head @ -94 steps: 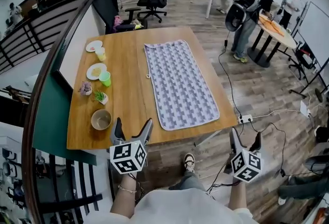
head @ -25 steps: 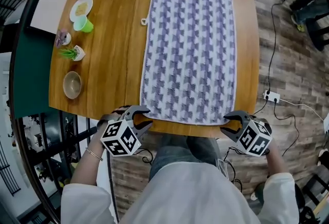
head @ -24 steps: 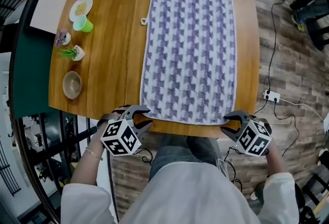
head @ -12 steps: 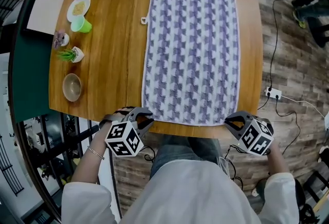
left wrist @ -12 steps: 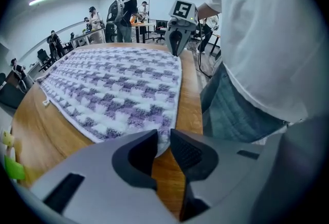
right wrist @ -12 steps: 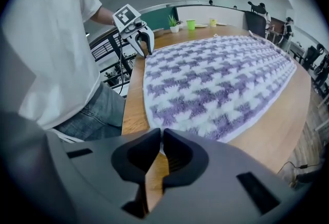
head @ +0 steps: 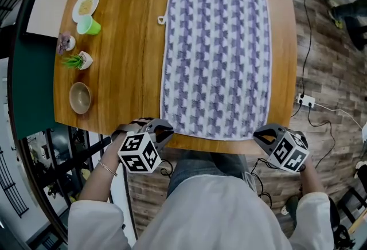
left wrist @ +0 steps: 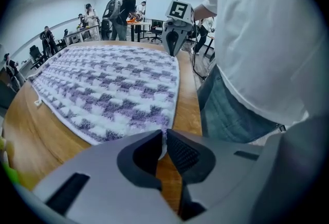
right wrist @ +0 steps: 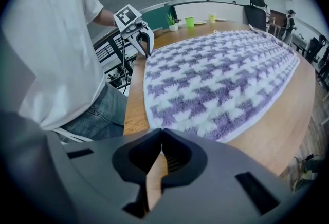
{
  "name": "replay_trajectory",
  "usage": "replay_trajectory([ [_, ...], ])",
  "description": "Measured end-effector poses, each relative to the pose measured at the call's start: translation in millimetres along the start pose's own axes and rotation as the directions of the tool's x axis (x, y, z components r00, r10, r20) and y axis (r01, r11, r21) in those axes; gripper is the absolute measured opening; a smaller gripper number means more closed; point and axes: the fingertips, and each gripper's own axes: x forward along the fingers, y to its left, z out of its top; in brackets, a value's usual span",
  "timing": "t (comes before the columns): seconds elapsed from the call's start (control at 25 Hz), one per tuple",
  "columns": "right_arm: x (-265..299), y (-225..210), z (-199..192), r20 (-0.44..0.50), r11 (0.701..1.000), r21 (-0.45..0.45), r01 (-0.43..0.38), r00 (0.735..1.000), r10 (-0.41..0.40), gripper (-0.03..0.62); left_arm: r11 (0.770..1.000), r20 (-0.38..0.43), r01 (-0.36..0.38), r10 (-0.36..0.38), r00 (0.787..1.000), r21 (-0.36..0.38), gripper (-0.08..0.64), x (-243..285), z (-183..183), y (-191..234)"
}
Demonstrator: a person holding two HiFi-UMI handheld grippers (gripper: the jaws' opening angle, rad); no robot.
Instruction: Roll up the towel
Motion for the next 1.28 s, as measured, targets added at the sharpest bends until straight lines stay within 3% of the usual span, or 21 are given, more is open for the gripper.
replay_trajectory([
  [0.16,-11,3,8,0.040,0.999,0.024,-0.030,0.999,0.029,0.005,0.999,0.038,0.013,-0.011,0.999,-0.047,0.026,-9,4,3],
  [0.32,-39,-11,30,0.121,0.997,0.069,-0.032,0.992,0.024,0.005,0.996,0.097,-0.021,0.029,0.995,-0.083,0.028,-32,19,30],
  [0.64,-99,-119,85,0.243,0.986,0.115,0.124,0.958,-0.149,0.005,0.975,0.166,-0.164,0.189,0.968,-0.152,0.029,-78,50,147],
  [0.8,-110,-196,107,0.271,0.965,0.171,0.197,0.933,-0.238,0.005,0.951,0.186,-0.223,0.264,0.946,-0.215,0.031,-84,61,224],
  [0.96,-105,-255,113,0.260,0.944,0.236,0.230,0.921,-0.290,0.006,0.925,0.174,-0.225,0.287,0.942,-0.308,0.034,-73,67,283],
  [1.12,-89,-288,107,0.235,0.913,0.322,0.249,0.913,-0.332,0.008,0.906,0.127,-0.256,0.313,0.941,-0.338,0.037,-58,59,315],
  [1.28,-86,-304,96,0.213,0.873,0.382,0.302,0.891,-0.402,0.011,0.899,0.138,-0.281,0.342,0.929,-0.337,0.057,-59,62,332],
])
